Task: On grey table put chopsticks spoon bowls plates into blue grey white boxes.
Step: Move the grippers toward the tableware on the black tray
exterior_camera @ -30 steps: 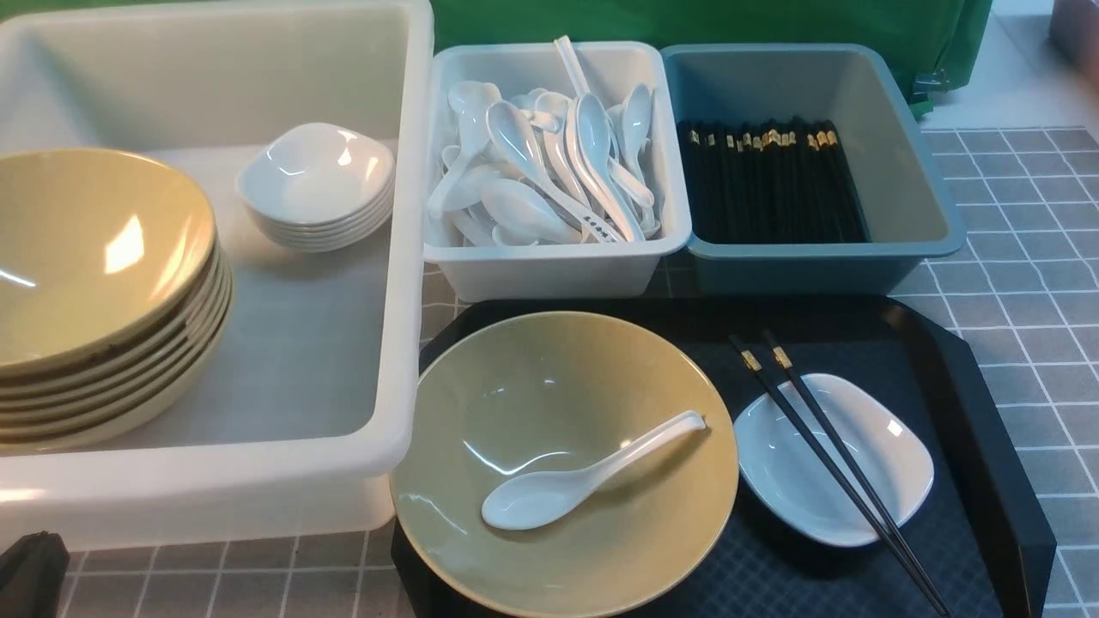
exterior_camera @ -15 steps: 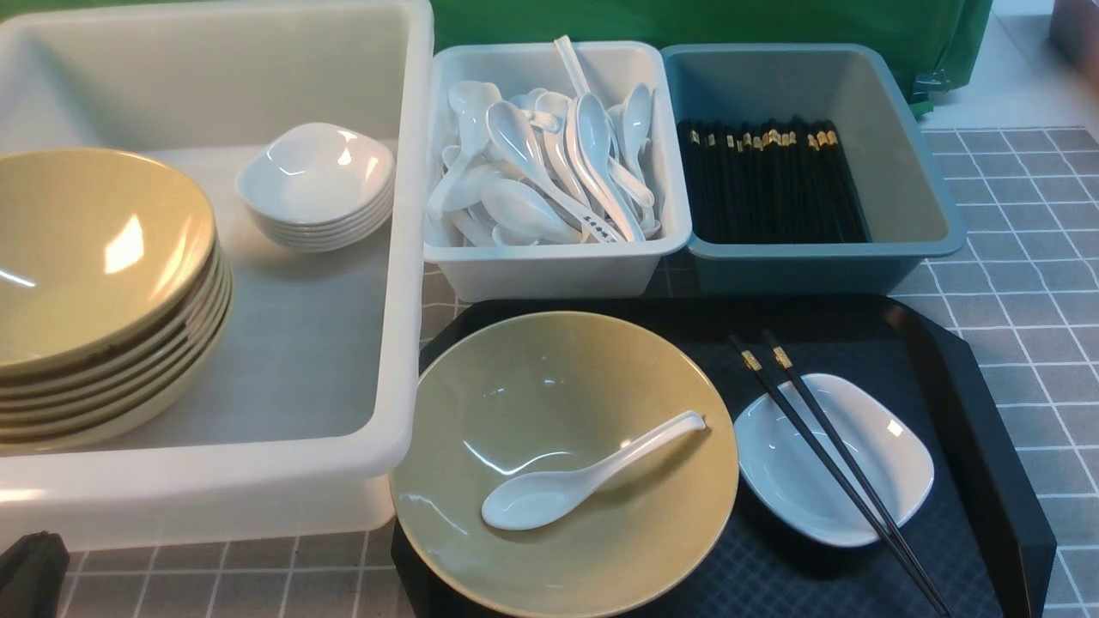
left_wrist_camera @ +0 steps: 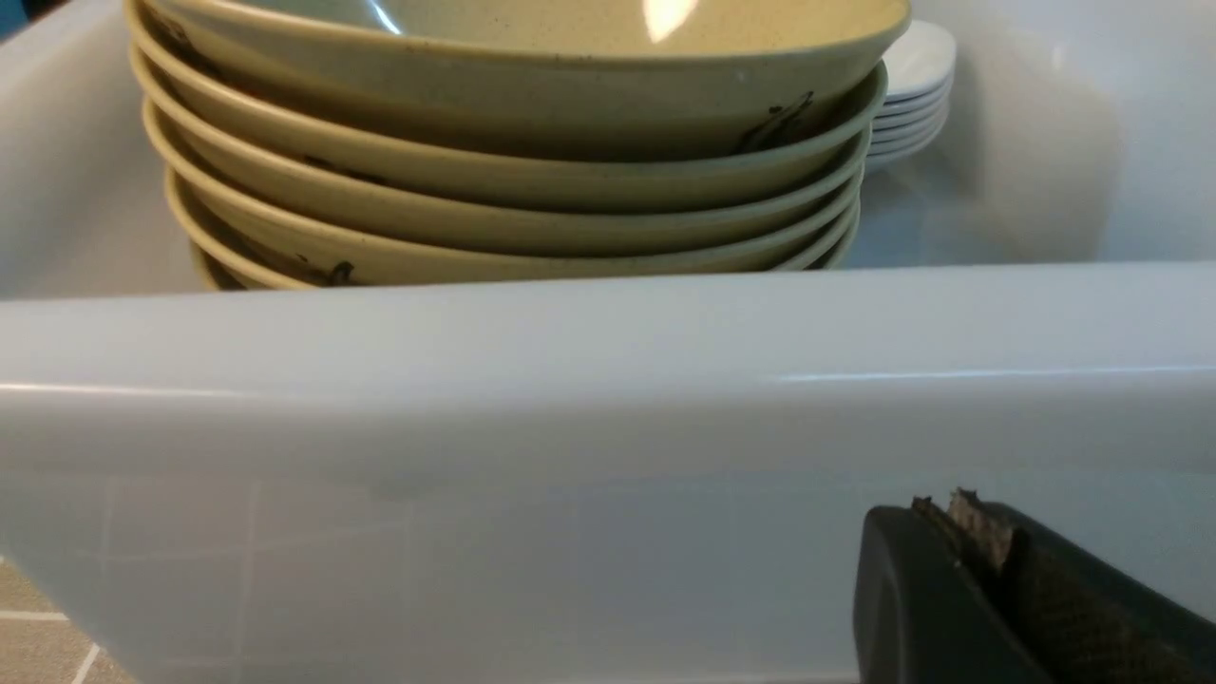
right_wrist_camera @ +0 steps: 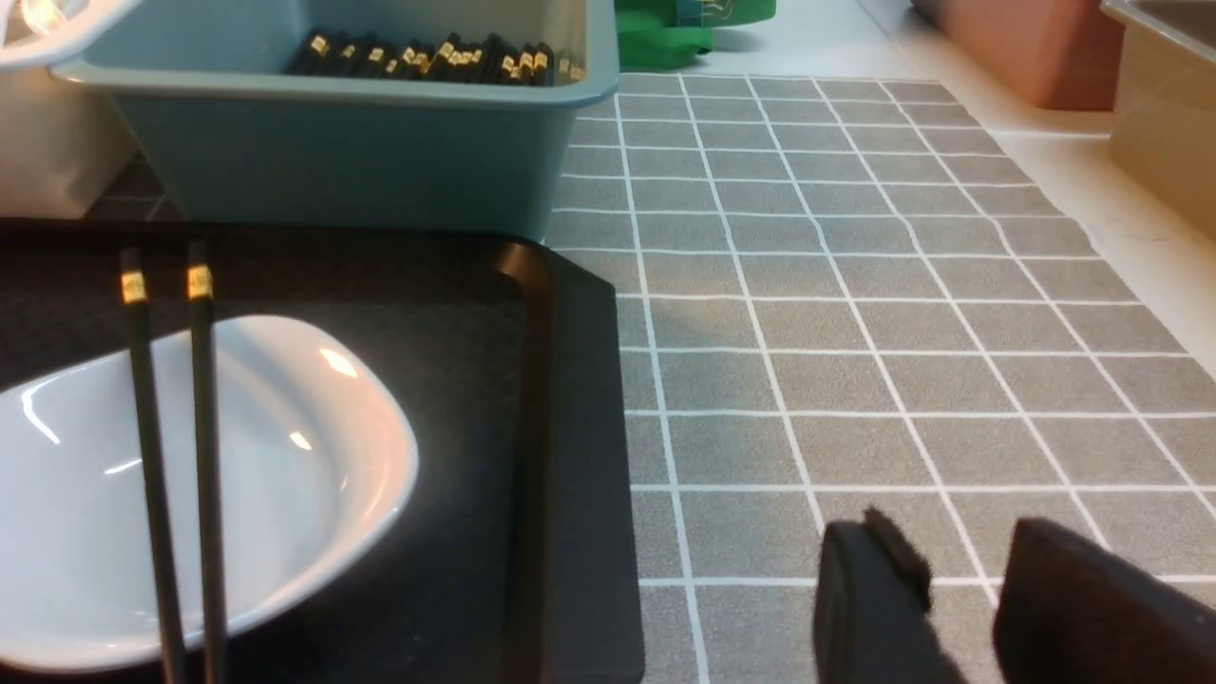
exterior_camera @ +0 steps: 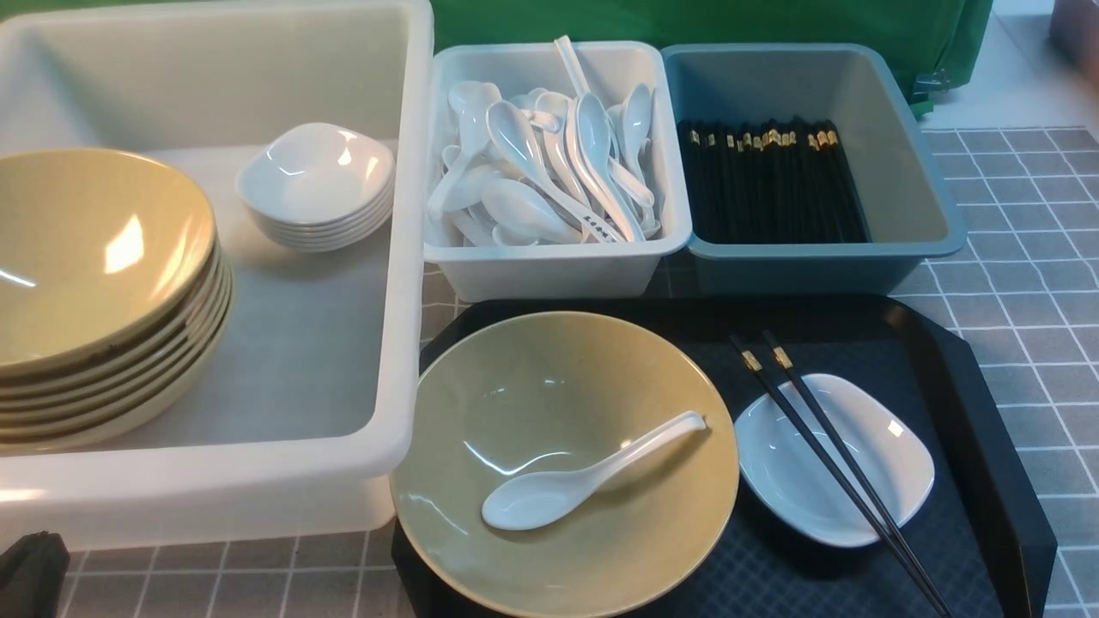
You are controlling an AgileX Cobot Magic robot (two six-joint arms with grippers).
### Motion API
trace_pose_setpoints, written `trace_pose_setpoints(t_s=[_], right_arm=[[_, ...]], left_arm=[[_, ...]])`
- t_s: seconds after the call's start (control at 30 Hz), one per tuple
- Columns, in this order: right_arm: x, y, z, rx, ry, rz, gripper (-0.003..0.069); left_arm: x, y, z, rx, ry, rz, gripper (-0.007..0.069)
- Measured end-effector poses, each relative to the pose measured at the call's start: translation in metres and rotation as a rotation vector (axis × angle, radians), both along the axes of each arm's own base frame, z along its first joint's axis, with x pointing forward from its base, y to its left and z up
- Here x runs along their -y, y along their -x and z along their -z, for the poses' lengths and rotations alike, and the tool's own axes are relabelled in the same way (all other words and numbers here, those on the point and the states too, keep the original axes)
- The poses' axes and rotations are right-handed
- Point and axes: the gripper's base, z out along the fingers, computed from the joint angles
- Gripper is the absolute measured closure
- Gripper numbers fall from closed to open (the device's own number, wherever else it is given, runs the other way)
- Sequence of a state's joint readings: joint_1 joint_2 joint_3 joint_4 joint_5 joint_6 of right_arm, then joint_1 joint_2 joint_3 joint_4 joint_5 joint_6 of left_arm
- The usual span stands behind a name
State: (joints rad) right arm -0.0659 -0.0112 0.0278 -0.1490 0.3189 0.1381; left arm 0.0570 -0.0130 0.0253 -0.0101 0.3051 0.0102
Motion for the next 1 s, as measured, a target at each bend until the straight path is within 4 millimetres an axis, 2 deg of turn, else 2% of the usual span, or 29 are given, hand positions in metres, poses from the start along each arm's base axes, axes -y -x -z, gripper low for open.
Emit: trace_pose_setpoints(t_s=[0.7, 0.87, 1.0], right_arm=[[0.0000, 0.0000, 0.0000, 0.001, -0.007, 0.002, 0.0420], [0.0000, 0.0000, 0.0000, 0.009, -0.077, 0.019, 0.0420], [0.0000, 0.0000, 0.0000, 0.020, -0.171, 0.043, 0.0420]], left_arm=[[0.0000, 0.0000, 0.0000, 0.000, 0.000, 0.000, 0.0636], [-0.0009, 0.0000, -0.0001, -0.001, -0.031, -0.002, 0.0636], [0.0001, -0.0002, -0.0008, 0.010, 0.012, -0.002, 0.0636]])
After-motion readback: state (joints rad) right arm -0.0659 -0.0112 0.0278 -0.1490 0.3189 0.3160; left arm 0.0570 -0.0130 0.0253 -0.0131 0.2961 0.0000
